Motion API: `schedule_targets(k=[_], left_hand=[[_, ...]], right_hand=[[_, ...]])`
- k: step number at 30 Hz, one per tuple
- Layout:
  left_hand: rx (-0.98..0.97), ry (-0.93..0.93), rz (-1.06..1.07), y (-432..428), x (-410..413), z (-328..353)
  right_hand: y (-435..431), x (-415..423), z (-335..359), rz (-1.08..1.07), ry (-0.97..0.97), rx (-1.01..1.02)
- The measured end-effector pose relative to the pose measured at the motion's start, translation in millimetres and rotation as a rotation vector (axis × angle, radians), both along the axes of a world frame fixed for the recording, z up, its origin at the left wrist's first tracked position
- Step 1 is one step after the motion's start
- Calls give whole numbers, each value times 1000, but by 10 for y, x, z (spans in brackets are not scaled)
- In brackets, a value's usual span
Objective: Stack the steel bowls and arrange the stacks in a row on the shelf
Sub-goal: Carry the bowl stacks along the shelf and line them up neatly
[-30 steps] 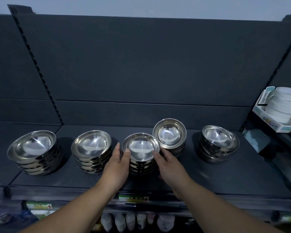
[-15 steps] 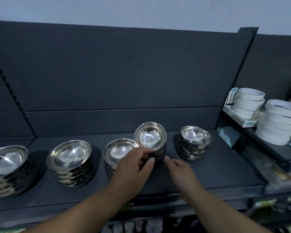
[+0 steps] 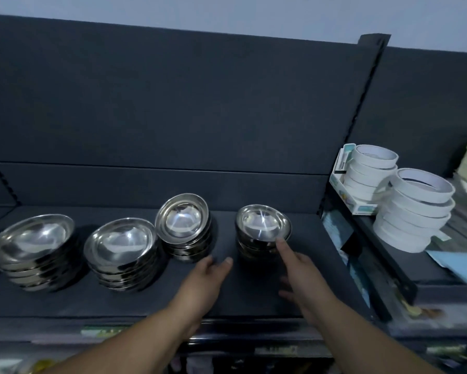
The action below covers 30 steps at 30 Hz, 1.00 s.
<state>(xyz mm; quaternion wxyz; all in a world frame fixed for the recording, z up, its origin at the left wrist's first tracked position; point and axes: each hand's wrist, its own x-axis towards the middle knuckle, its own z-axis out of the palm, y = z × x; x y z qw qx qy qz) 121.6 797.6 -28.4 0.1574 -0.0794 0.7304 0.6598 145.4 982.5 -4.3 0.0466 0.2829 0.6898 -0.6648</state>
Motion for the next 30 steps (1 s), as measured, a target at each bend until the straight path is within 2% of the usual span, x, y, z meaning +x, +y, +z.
schedule_targets(k=[3, 13, 30], left_hand=[[134, 14, 24, 287, -65, 110], [254, -57, 1, 592, -282, 169], [197, -42, -146, 999, 104, 204]], right_hand=[[212, -196, 39, 78, 45, -68], [389, -425, 65, 286, 62, -105], [894, 83, -10, 141, 85, 33]])
